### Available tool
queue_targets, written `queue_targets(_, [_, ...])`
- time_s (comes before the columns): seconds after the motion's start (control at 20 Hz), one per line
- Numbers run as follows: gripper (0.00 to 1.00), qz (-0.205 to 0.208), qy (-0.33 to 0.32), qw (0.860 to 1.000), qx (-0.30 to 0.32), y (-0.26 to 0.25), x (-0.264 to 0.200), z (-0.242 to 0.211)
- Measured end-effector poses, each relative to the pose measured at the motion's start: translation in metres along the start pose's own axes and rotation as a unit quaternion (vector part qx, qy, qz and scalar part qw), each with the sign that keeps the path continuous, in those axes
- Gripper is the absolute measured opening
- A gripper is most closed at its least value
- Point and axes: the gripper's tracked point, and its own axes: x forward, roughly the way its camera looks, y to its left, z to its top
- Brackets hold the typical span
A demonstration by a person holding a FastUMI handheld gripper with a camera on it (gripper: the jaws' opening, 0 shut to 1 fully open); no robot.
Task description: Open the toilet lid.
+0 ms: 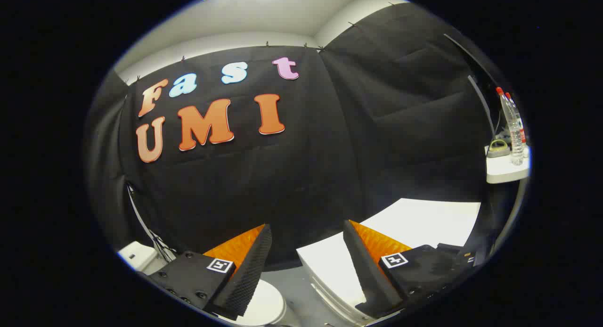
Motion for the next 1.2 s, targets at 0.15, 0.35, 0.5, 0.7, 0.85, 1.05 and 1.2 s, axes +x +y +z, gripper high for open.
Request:
queue_targets(0.15, [0.98,-0.002,-0.018,1.000,0.013,0.013,-0.030,0.018])
queue_targets(0.35, [0.98,-0.011,-0.032,0.999,0.004,0.037,-0.072,0.030])
queue_targets(0.5, [0.98,-0.009,-0.025,1.000,-0.011,0.061,-0.100,0.026])
queue_targets(0.7, [0.98,0.018,-0.026,0.999,-0.015,0.093,-0.116,0.030])
queue_targets(0.85, [0.98,0.026,-0.032,0.999,-0.022,0.101,-0.114,0.033])
queue_targets(1.05, [0.98,0.029,-0.019,0.999,-0.030,0.106,-0.108,0.016])
queue_targets(1.2, [0.98,0.027,0.000,1.000,-0.012,0.104,-0.103,-0.009])
